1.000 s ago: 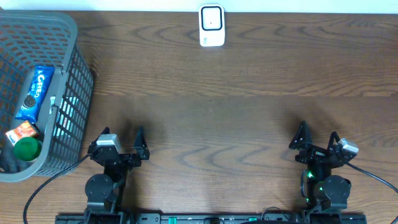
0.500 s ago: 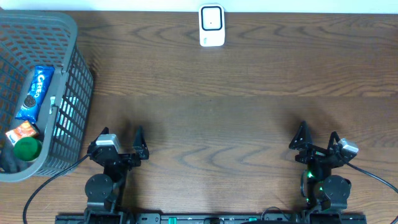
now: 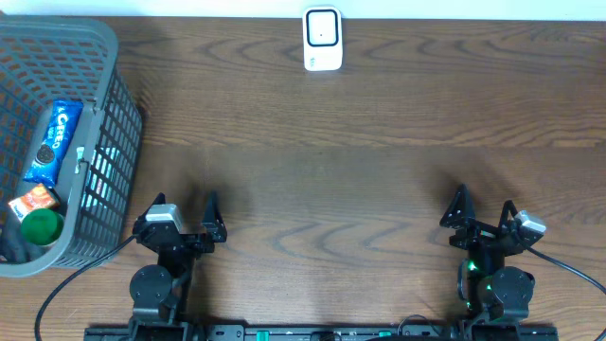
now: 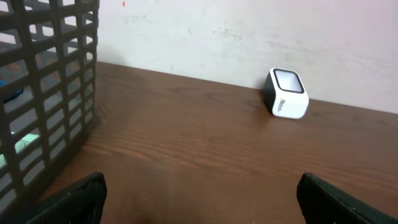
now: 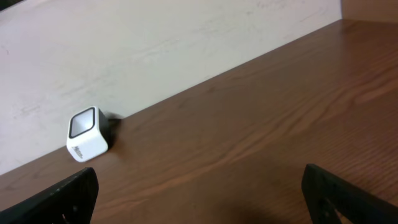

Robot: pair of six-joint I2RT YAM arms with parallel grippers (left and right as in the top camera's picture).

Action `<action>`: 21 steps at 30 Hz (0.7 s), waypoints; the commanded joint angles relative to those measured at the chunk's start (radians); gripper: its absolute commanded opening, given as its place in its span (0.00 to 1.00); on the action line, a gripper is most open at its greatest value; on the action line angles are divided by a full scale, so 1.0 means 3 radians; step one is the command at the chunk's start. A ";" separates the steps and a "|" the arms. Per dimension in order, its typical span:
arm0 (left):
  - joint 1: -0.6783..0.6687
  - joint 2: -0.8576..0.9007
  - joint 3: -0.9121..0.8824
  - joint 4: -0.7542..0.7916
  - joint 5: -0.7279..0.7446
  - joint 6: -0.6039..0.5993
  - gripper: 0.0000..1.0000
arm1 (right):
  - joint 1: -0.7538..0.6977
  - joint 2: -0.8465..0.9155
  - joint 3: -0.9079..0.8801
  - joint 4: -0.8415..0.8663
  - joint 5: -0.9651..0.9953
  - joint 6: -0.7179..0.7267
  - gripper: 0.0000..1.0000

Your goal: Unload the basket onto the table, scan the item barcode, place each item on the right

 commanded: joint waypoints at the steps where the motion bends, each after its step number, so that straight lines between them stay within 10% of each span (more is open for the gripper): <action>1: -0.0004 0.0010 -0.0080 0.0085 -0.0079 0.0017 0.98 | 0.0039 0.0010 -0.0011 -0.0004 0.0041 -0.0033 0.99; 21: -0.0004 0.0114 0.0529 -0.0506 0.0387 -0.0005 0.98 | 0.0039 0.0010 -0.0011 -0.0004 0.0041 -0.0033 0.99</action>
